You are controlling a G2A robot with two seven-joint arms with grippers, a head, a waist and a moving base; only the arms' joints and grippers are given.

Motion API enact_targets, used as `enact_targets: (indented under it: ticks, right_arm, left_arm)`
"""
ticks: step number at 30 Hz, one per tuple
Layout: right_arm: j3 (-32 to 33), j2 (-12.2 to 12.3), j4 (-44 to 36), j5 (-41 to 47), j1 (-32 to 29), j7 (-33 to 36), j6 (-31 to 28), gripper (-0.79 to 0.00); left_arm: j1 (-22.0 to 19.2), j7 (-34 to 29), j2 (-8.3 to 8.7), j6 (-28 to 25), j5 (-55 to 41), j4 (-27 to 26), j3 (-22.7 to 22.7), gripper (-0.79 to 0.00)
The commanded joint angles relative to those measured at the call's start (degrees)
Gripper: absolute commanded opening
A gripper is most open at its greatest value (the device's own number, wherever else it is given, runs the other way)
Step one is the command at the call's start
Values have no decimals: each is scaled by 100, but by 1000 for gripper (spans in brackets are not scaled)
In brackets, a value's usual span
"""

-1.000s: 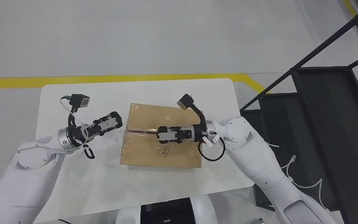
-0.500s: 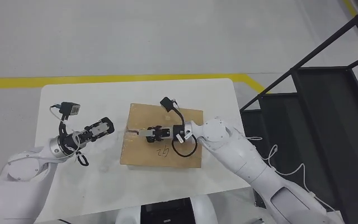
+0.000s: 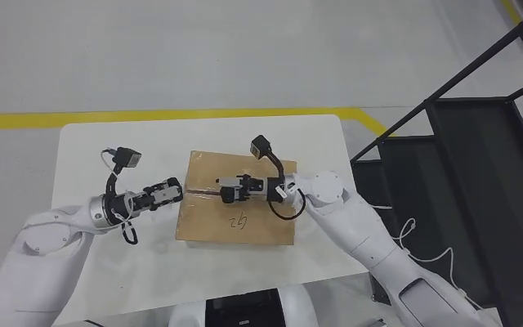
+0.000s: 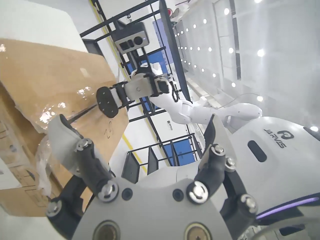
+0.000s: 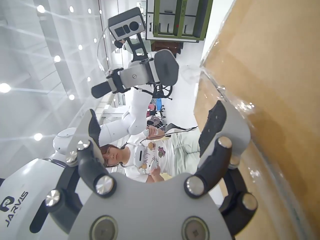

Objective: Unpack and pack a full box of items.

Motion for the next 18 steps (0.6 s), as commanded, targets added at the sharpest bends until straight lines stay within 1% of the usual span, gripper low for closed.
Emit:
enact_targets:
  ticks: [1, 6, 12, 18]
  right_arm:
    - [114, 36, -13, -36, -117, -27, 53, 0]
    - [225, 71, -32, -62, -280, -74, 82, 0]
    - [301, 91, 9, -37, -375, -67, 70, 0]
    - [610, 182, -109, -139, -579, -15, 93, 0]
  left_arm:
    - [-22, 385, -27, 72, 303, 175, 107, 0]
    - [68, 832, -59, -29, 479, 319, 152, 0]
    - [100, 878, -65, -33, 606, 382, 154, 0]
    - [128, 948, -75, -75, 576, 511, 129, 0]
